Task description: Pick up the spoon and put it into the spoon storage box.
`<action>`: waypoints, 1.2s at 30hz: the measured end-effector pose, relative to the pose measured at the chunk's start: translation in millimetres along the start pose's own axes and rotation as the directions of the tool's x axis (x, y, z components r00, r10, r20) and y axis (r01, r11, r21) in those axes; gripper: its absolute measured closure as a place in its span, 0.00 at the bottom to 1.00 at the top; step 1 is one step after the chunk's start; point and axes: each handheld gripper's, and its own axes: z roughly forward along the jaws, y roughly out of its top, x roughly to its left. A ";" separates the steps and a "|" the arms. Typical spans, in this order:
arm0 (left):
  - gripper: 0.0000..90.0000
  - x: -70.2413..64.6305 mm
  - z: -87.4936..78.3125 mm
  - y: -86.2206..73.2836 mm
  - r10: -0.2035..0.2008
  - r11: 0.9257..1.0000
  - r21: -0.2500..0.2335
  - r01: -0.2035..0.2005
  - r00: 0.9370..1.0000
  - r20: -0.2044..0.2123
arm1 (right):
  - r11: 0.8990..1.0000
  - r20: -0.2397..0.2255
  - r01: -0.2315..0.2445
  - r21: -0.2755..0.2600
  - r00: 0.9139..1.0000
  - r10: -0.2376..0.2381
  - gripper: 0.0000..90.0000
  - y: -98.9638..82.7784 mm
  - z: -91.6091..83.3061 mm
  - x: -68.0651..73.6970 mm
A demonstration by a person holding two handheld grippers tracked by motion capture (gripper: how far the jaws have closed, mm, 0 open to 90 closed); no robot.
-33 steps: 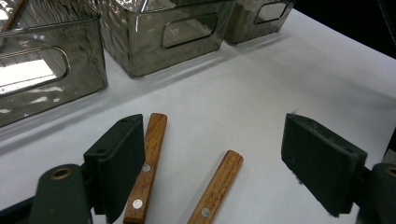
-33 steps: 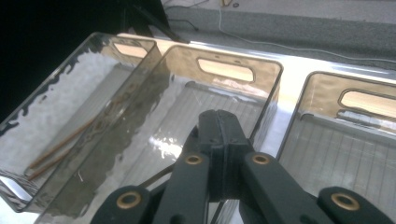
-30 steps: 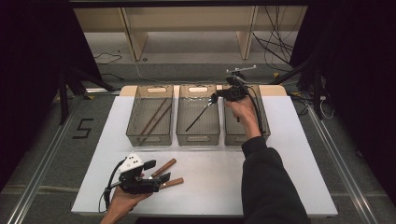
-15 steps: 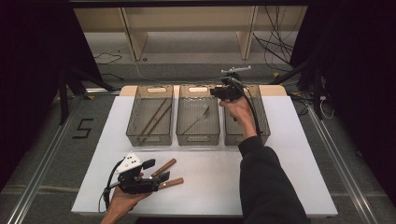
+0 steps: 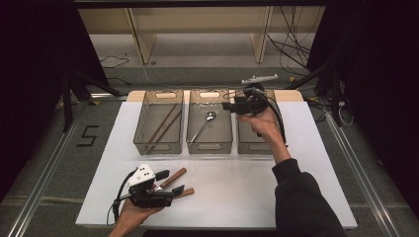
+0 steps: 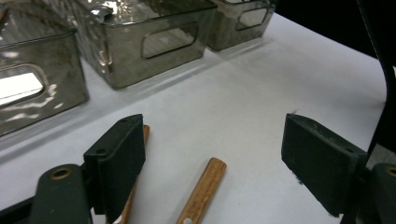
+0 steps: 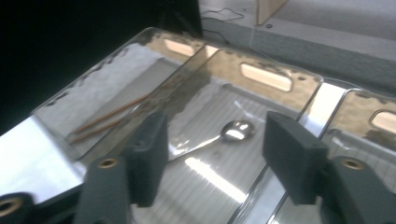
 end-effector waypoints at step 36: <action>0.23 38.5 -20.4 27.1 -0.101 0.992 -0.076 0.097 0.993 -0.056 | 0.994 -0.090 0.050 -0.095 0.994 -0.059 0.29 -136.7 -102.3 48.8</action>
